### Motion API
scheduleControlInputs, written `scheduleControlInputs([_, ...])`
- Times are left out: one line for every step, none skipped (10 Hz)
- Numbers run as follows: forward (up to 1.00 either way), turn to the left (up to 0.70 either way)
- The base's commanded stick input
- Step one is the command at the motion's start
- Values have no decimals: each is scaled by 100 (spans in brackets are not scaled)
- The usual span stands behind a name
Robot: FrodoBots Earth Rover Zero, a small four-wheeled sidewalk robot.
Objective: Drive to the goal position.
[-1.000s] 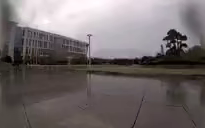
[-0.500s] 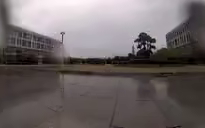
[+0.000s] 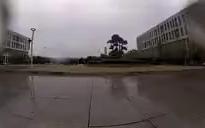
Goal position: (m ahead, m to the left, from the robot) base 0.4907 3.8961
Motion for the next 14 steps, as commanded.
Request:
scheduleControlInputs([0,-45])
scheduleControlInputs([0,-45])
scheduleControlInputs([0,-45])
scheduleControlInputs([0,-45])
scheduleControlInputs([0,-45])
scheduleControlInputs([0,-45])
scheduleControlInputs([0,-45])
scheduleControlInputs([0,-45])
scheduleControlInputs([0,-45])
scheduleControlInputs([0,-45])
scheduleControlInputs([0,-45])
scheduleControlInputs([0,-45])
scheduleControlInputs([0,-45])
scheduleControlInputs([0,-45])
